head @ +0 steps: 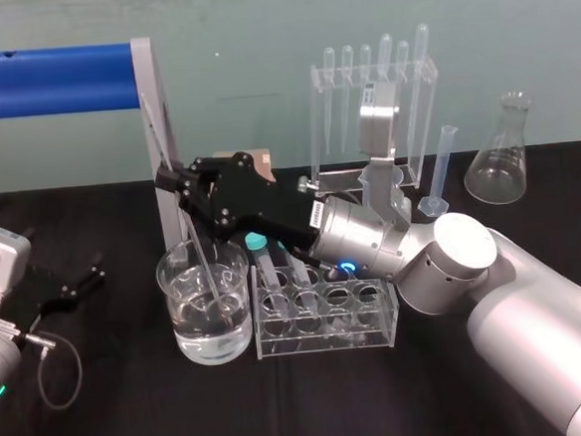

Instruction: Hold the thermometer with one hand and immerse one end into the beaker, then reinsert it into the test tube rack.

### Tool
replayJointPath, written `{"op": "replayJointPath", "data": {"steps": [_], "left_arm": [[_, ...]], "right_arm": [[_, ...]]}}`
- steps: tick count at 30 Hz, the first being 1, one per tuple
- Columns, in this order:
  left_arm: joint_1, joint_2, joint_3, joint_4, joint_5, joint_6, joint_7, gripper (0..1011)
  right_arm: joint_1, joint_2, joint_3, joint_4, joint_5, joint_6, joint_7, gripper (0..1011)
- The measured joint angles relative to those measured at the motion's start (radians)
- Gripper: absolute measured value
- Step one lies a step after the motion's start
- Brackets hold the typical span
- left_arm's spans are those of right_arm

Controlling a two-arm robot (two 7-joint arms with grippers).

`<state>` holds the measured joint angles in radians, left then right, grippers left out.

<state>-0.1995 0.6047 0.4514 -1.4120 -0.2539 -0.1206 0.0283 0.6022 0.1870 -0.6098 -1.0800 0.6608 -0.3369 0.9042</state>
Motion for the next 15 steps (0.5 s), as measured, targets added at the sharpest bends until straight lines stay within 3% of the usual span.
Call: {"op": "replayJointPath", "data": {"steps": [15], "left_arm": [[0.000,0.000,0.000,0.000,0.000,0.000,0.000,1008]], "right_arm": [[-0.002,-0.013,0.013,0.033,-0.032,0.001,-0.018,55]]}}
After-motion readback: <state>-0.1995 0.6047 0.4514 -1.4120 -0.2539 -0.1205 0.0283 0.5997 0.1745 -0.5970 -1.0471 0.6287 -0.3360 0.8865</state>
